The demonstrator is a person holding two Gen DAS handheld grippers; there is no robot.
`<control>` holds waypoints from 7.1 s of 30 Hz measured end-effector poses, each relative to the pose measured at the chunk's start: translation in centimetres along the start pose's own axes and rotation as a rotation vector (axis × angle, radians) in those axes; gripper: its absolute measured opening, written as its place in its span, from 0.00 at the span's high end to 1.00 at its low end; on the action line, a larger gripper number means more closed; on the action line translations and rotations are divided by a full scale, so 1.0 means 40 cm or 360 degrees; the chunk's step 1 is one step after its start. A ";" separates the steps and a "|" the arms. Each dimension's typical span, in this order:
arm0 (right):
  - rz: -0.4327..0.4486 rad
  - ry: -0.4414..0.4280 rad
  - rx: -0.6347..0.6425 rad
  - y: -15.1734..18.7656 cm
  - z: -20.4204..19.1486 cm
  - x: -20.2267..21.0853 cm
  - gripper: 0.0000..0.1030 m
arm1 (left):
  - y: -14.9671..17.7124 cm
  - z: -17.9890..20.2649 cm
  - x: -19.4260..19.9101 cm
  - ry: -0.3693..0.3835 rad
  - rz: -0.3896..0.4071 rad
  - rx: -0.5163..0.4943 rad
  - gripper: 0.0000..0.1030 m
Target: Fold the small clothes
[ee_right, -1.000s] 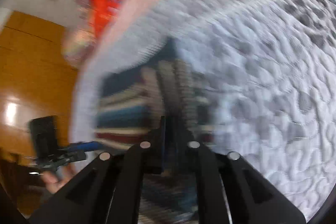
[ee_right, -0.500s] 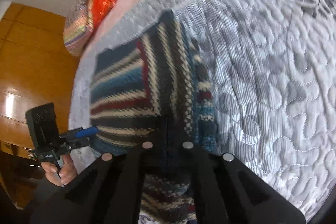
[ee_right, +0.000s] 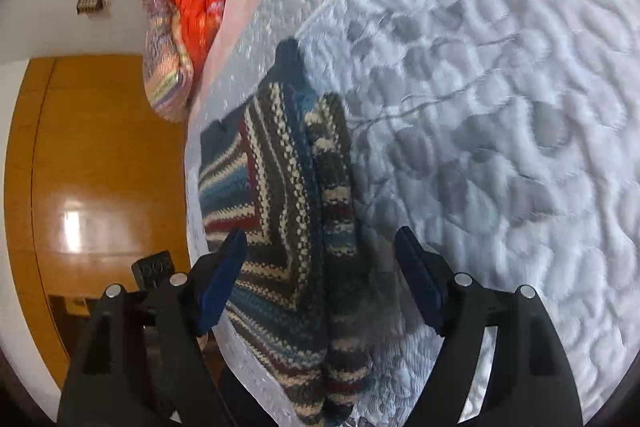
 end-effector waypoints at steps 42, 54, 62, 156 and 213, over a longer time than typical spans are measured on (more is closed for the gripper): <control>0.0035 -0.0120 0.0191 -0.085 -0.180 -0.167 0.58 | -0.041 0.036 -0.134 0.0060 -0.0075 -0.0033 0.46; 0.0001 -0.0206 0.0230 0.021 -0.354 -0.246 0.58 | -0.006 0.046 0.004 0.0052 0.0007 -0.0053 0.47; -0.0156 -0.0260 0.0187 0.179 -0.453 -0.425 0.59 | 0.032 -0.010 0.054 0.0070 0.0048 0.0027 0.47; 0.0479 0.1423 0.0857 1.185 -0.852 -0.105 0.03 | 0.818 0.361 0.394 -0.1181 0.0782 -0.0260 0.13; 0.0843 0.1423 0.0993 1.336 -1.172 0.127 0.03 | 0.903 0.677 0.598 -0.1126 0.0907 -0.0485 0.13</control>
Point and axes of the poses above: each gripper's, at about its wrist camera, not at the fingertips, and x roughly against the way its jaws point, z to its right, y to its underside, the point moved 3 cm from there along -x, roughly the way its jaws point, and after that the axes turned 4 degrees about x, right-handed, at the moved point
